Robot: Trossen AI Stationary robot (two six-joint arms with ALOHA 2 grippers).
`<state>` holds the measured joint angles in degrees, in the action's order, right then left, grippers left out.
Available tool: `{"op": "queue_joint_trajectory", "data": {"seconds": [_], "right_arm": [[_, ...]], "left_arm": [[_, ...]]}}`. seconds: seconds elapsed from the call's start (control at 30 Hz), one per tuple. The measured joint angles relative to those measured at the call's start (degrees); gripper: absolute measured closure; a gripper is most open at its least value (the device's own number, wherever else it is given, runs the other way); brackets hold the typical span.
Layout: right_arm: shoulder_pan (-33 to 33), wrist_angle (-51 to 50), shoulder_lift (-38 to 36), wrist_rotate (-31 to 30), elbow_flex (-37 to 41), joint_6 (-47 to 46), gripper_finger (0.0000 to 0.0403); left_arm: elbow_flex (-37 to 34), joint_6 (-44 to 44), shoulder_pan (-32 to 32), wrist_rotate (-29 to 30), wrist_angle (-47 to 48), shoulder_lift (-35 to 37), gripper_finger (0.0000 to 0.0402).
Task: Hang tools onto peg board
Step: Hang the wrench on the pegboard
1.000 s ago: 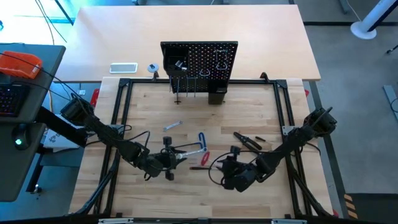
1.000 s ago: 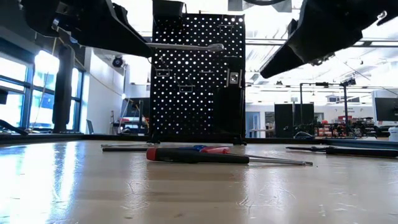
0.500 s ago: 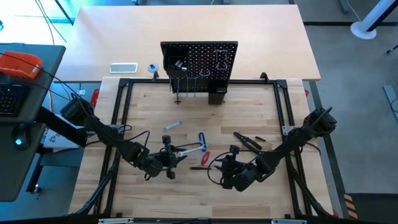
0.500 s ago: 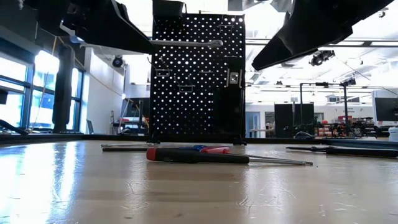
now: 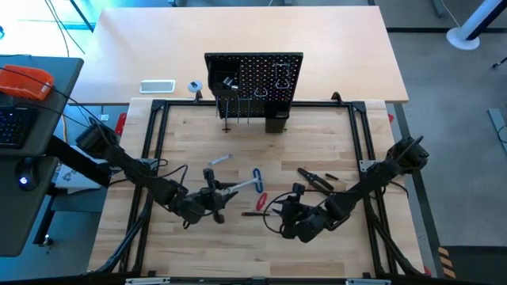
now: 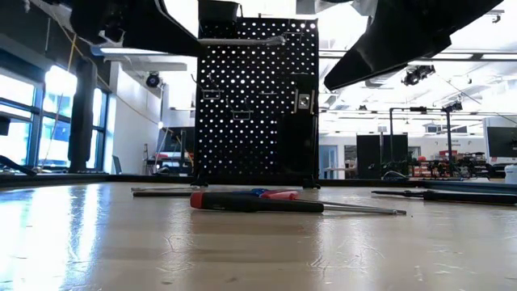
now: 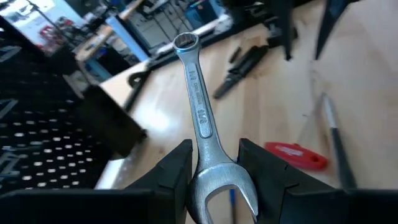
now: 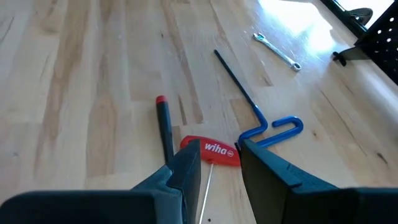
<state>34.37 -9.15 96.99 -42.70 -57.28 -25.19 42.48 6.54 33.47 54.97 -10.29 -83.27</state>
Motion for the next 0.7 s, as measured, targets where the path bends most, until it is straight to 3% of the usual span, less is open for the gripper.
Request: {"op": "queue_joint_trajectory", "data": {"seconds": [0.27, 0.47, 0.6, 0.7], "right_arm": [[0.00, -0.02, 0.00, -0.83, 0.00, 0.49, 0.0295], [0.00, 0.50, -0.47, -1.76, 0.00, 1.25, 0.0295], [-0.50, 6.07, -2.09, -5.87, 0.00, 3.20, 0.0295], [-1.91, 13.07, -2.67, -4.01, 0.00, 7.25, 0.0295]], "left_arm": [[0.00, 3.77, 0.00, 7.61, 0.05, 4.23, 0.0295], [0.00, 5.64, -0.02, 9.42, 0.05, 6.84, 0.0295], [0.00, 5.71, -0.16, 10.33, -0.42, 6.87, 0.0295], [0.00, 5.77, -0.50, 11.46, -1.65, 6.78, 0.0295]]}}
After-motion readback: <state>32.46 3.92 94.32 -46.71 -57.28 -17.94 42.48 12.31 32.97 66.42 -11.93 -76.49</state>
